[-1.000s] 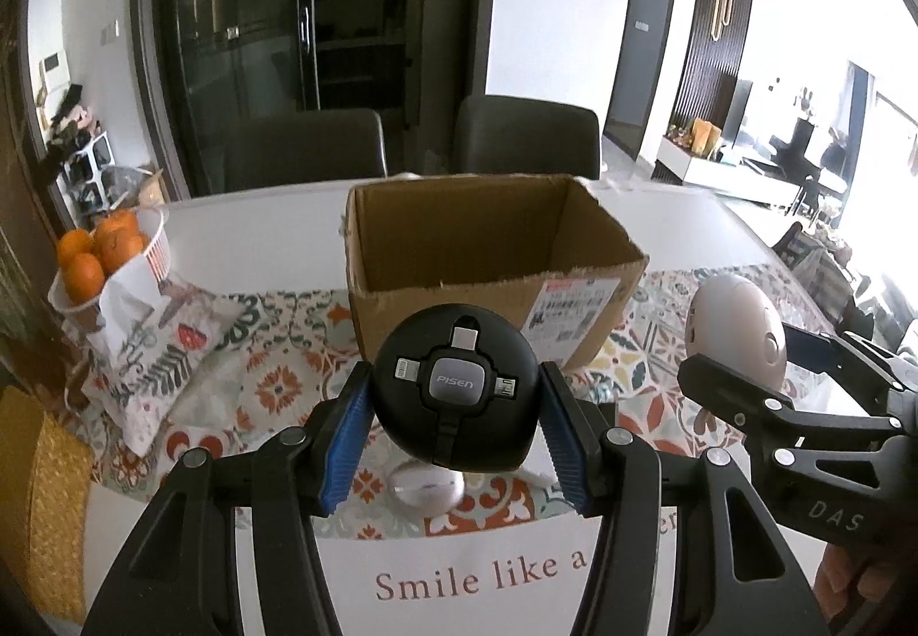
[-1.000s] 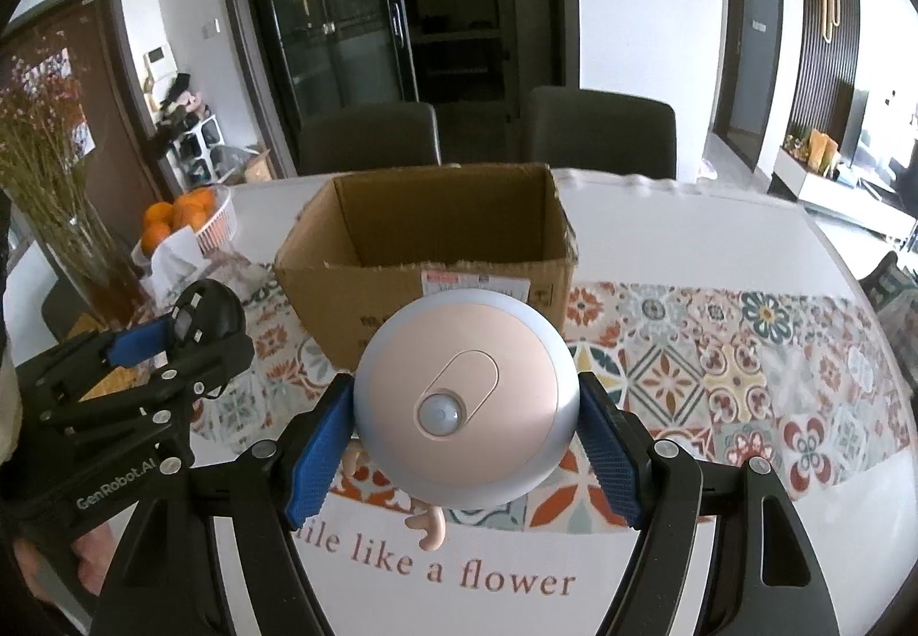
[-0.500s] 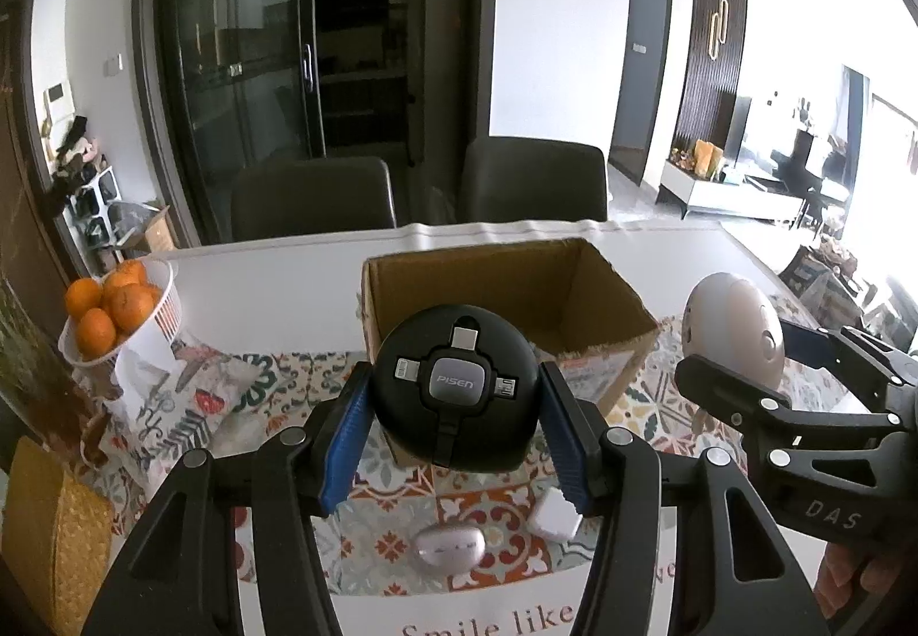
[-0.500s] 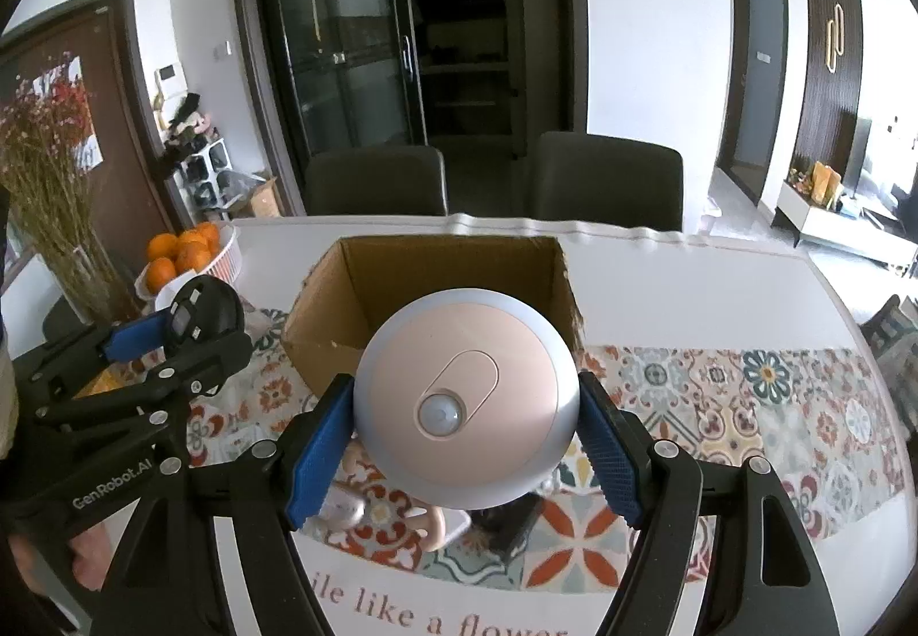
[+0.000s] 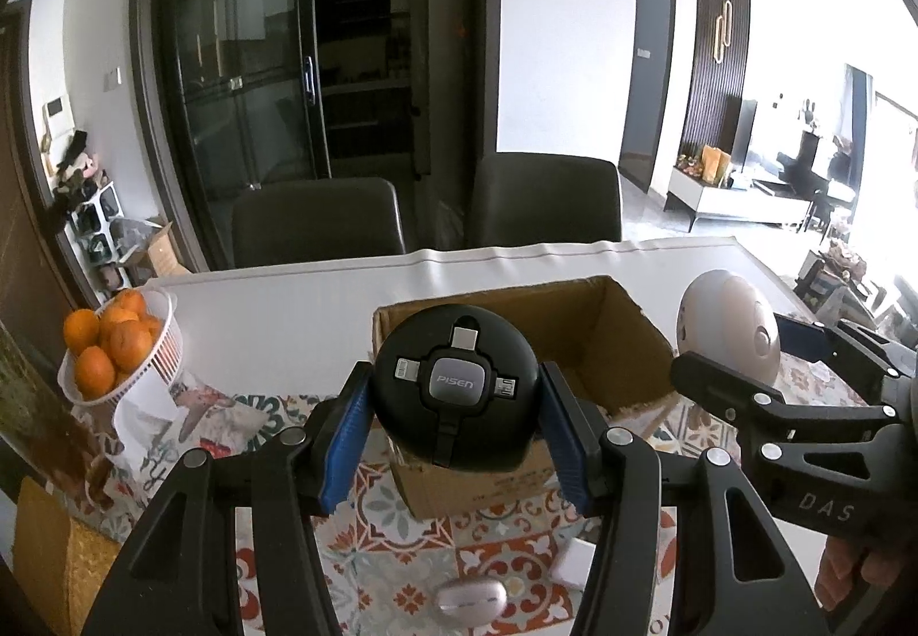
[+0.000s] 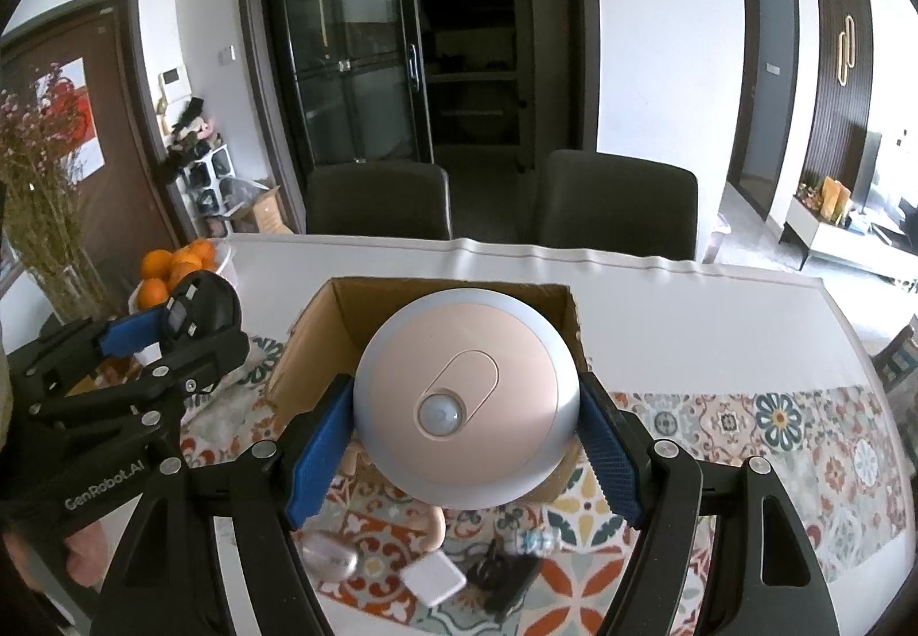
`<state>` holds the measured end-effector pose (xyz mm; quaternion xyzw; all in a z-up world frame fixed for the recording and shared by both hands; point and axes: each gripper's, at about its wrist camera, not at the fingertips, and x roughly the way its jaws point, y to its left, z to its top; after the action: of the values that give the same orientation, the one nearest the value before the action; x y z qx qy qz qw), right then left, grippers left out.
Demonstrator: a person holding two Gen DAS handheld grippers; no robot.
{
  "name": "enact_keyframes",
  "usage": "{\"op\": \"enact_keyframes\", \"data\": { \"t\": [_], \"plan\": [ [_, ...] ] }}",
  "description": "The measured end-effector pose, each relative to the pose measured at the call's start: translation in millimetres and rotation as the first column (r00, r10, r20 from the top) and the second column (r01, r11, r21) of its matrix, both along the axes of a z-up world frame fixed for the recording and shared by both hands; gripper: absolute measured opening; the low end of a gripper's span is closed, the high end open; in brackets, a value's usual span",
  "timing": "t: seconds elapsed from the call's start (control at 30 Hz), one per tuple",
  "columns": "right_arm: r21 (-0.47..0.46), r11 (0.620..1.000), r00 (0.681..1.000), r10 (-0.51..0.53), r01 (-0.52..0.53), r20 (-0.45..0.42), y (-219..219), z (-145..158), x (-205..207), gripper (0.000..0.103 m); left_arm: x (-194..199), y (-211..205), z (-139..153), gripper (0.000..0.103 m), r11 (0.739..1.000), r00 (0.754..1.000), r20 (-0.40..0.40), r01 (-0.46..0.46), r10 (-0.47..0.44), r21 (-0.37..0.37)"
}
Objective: Organize rigid objects
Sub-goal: 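Carry the black puck with the left tool toward the box while the right tool carries the lamp, then open the left tool to drop the puck in the box while the right tool releases the lamp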
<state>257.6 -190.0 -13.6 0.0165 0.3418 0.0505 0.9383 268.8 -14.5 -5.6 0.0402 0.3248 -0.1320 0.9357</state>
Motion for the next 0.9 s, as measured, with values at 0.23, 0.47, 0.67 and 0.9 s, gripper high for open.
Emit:
{"op": "enact_keyframes", "data": {
  "t": [0.23, 0.47, 0.67, 0.9],
  "plan": [
    [-0.017, 1.0, 1.0, 0.014, -0.015, -0.017, -3, -5, 29, 0.075, 23, -2, -5, 0.055, 1.0, 1.0, -0.005, -0.003, 0.003, 0.026],
    [-0.025, 0.999, 0.998, 0.033, -0.034, -0.054, -2, -16, 57, 0.075, 49, -5, -17, 0.055, 0.999, 0.999, -0.052, 0.017, -0.014, 0.039],
    [-0.012, 0.999, 0.994, 0.045, -0.047, -0.098, -6, -31, 81, 0.075, 73, -11, -37, 0.055, 0.998, 0.991, -0.131, 0.036, -0.029, 0.053],
    [0.001, 0.999, 0.984, 0.054, -0.055, -0.172, -11, -56, 102, 0.075, 93, -17, -62, 0.055, 0.995, 0.98, -0.194, 0.06, -0.043, 0.084]
  ]
}}
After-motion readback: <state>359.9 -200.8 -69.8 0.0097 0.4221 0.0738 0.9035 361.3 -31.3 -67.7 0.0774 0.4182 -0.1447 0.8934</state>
